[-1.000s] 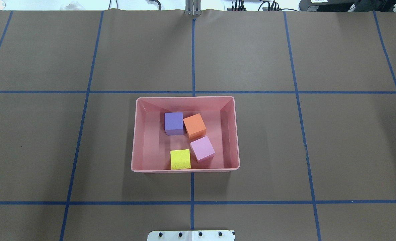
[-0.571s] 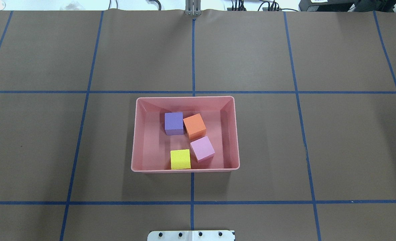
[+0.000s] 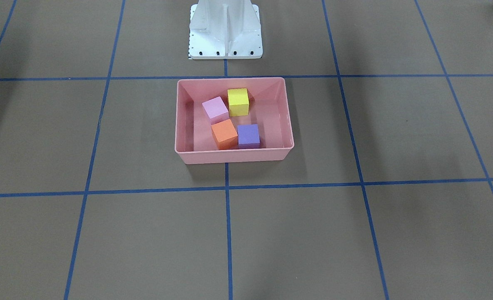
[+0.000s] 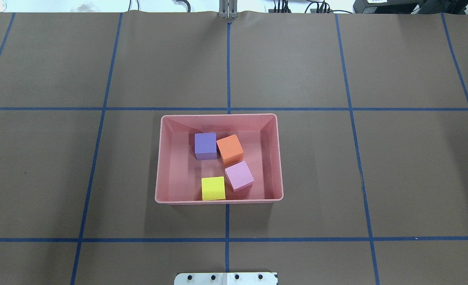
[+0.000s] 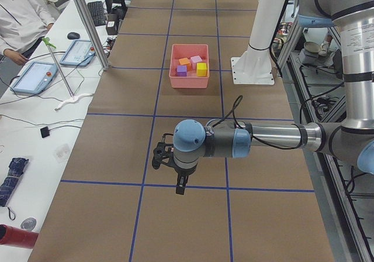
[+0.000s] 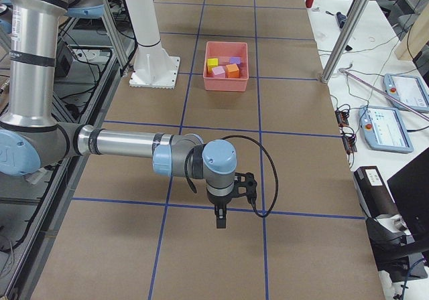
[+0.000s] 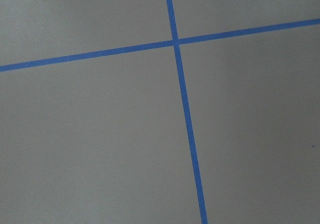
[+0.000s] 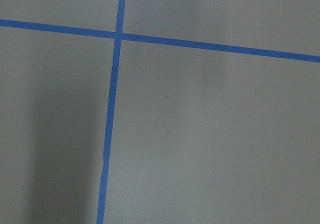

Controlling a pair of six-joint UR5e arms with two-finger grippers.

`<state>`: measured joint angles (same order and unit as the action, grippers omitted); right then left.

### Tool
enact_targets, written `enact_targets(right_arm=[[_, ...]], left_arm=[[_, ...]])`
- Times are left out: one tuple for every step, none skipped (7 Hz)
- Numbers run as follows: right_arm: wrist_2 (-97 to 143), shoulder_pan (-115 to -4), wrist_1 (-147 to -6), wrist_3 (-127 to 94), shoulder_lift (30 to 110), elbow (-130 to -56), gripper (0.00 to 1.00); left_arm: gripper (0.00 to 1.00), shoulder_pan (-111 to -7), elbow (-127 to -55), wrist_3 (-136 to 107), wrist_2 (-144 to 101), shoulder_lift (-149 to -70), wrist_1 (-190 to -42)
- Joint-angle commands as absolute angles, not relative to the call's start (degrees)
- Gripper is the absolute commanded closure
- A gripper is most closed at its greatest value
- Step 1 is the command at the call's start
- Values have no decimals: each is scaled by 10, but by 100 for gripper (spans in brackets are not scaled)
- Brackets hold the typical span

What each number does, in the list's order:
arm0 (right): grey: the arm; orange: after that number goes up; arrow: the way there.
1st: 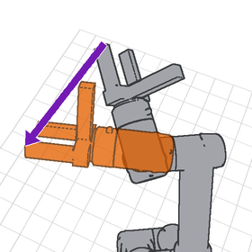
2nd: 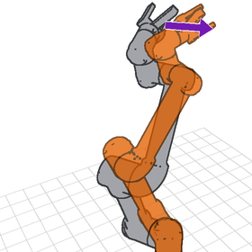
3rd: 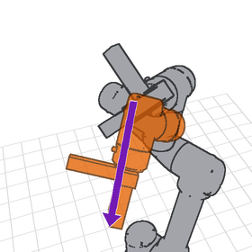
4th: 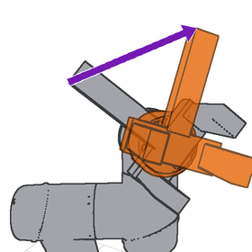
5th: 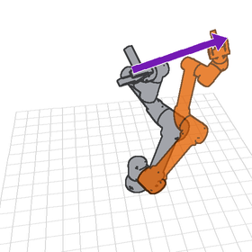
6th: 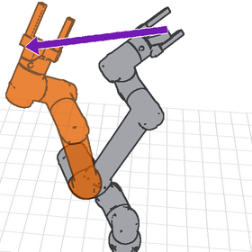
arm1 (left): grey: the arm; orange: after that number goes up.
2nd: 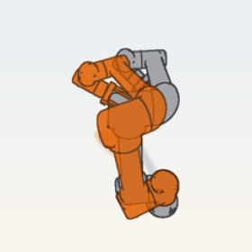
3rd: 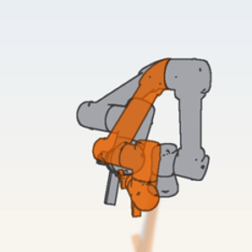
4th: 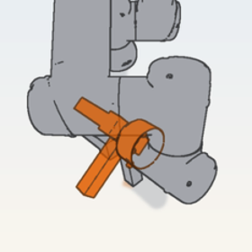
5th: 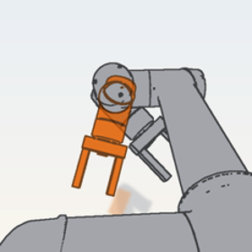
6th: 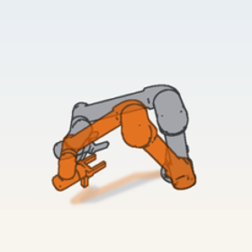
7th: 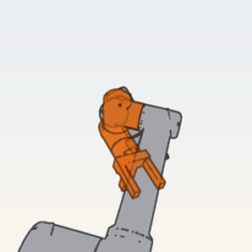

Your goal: Place blocks into pink bin with both arms

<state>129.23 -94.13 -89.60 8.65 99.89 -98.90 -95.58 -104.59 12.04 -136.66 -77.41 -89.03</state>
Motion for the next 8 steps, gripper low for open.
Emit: enact_targets(right_arm=[[1294, -941, -894, 89, 999, -988, 0], [1293, -941, -893, 91, 1001, -988, 0], [1293, -941, -893, 91, 1002, -988, 0], [1293, -941, -893, 91, 1002, -988, 0], [1293, -941, -893, 91, 1002, -988, 0], [1294, -941, -893, 90, 1002, -988, 1], [1294, -941, -893, 90, 1002, -988, 0], [1294, -941, -893, 90, 1002, -988, 0]], left_arm=[[0, -955, -1046, 120, -1367, -773, -890], [0, -955, -1046, 120, -1366, -773, -890], [0, -955, -1045, 120, -1367, -773, -890], [0, -955, -1045, 120, -1367, -773, -890], [0, -955, -1045, 120, -1367, -773, -889], [0, -955, -1045, 120, -1367, -773, -890], [0, -955, -1045, 120, -1367, -773, -890], [0, -955, -1045, 120, -1367, -773, -890]])
